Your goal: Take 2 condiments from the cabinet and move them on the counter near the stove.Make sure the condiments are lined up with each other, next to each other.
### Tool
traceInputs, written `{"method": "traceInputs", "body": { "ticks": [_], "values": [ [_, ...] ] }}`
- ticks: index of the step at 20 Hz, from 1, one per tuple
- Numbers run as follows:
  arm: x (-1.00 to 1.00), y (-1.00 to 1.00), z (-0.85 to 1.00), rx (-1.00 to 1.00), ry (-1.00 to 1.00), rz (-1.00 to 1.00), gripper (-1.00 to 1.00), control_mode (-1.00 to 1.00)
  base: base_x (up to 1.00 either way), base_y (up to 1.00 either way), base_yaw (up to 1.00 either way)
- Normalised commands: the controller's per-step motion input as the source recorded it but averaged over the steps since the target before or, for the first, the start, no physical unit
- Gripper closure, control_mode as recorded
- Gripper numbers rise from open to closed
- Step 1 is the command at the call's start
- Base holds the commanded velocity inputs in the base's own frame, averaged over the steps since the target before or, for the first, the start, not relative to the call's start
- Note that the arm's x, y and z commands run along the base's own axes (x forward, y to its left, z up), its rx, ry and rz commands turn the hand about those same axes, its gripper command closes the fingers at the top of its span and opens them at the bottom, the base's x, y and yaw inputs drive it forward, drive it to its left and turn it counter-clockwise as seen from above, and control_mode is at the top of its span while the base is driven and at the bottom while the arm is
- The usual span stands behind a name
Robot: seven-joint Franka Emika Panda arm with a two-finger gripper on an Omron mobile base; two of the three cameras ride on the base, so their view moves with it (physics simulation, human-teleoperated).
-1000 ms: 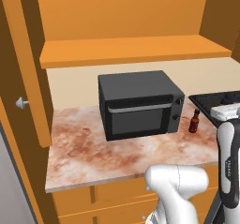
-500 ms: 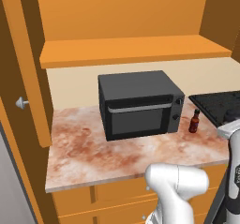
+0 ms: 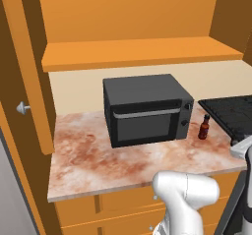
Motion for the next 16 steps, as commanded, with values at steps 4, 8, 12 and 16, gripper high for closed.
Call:
{"method": "traceInputs", "body": {
  "ticks": [4,8,12,16],
  "values": [
    [0.2,-0.11,-0.18,0.0,0.0,0.01,1.0,-1.0,0.0,0.0,0.0],
    [0.23,-0.02,-0.21,0.0,0.0,0.02,1.0,-1.0,0.0,0.0,0.0],
    [0.25,0.0,-0.24,0.01,0.0,0.04,1.0,-1.0,0.0,0.0,0.0],
    [0.2,-0.01,-0.23,0.07,0.0,0.1,1.0,-1.0,0.0,0.0,0.0]
  ]
}}
